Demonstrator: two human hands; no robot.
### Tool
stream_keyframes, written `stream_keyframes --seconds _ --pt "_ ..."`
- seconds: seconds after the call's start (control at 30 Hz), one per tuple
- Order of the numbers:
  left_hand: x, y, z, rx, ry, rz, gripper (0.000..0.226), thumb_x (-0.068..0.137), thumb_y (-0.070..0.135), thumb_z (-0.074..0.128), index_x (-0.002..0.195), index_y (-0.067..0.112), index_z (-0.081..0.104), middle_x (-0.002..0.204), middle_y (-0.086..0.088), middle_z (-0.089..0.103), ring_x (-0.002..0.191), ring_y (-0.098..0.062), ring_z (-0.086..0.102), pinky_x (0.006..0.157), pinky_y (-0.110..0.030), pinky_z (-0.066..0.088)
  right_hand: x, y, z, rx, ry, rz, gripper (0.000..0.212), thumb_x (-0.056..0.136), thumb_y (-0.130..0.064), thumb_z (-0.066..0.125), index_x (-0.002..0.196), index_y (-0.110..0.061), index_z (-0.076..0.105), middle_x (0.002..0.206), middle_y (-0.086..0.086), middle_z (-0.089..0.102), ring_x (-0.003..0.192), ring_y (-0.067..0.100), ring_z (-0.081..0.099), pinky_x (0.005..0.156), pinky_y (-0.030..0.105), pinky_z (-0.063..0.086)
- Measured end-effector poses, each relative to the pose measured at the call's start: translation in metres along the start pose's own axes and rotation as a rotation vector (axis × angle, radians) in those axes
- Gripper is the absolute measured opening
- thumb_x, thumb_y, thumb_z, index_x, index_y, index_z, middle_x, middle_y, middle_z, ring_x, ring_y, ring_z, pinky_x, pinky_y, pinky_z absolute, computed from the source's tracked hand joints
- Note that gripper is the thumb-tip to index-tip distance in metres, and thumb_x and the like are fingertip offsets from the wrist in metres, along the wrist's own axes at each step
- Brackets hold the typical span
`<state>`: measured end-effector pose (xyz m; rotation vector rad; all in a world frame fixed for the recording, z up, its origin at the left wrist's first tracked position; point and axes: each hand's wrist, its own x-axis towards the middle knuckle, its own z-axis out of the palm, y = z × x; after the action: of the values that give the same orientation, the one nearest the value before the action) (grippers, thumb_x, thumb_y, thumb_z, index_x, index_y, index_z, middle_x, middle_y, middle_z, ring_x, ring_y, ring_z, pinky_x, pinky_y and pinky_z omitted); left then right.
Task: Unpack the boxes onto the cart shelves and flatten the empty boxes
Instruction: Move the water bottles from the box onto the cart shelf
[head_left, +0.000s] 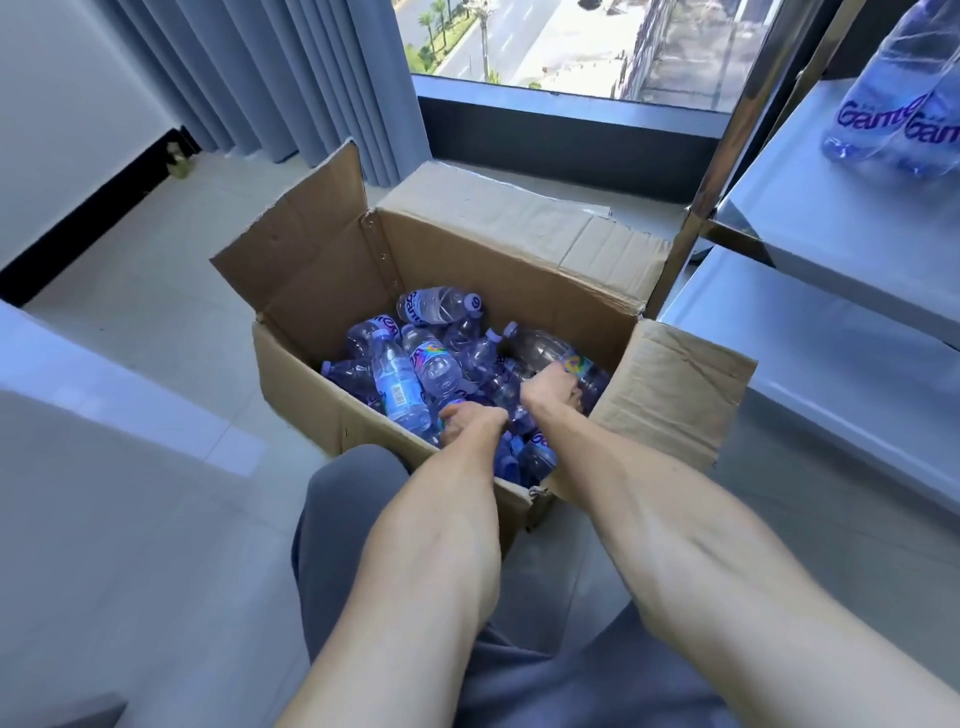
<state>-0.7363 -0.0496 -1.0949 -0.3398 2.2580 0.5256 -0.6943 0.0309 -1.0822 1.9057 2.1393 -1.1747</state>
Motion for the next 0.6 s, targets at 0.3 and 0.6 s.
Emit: stream_keyframes --seconds 0.3,0.6 --pt "-0.017 0.009 -0.034 -0.731 -0.107 -0.040 0.067 0.081 0.044 0.059 0.136 0.010 0.045 0.131 -0.015 0.053 0.102 -0.032 0.064 0.066 -0.034 0.055 -0.009 -0.008 -0.020 0.348 0.017 -0.342 0.051 0.074 0.007 0.048 0.114 -0.015 0.072 0.113 0.008 0.071 0.108 0.025 0.065 0.091 0.027 0.051" --pt "-0.071 0.054 -0.040 -0.692 -0.267 0.161 0.025 0.065 0.033 0.054 0.078 0.012 0.057 0.084 -0.007 0.053 0.049 -0.023 0.045 0.045 -0.024 0.035 -0.043 0.007 -0.071 0.624 -0.152 -0.577 0.041 0.072 0.012 0.058 0.107 -0.005 0.072 0.100 0.008 0.072 0.093 0.019 0.066 0.085 0.026 0.054"
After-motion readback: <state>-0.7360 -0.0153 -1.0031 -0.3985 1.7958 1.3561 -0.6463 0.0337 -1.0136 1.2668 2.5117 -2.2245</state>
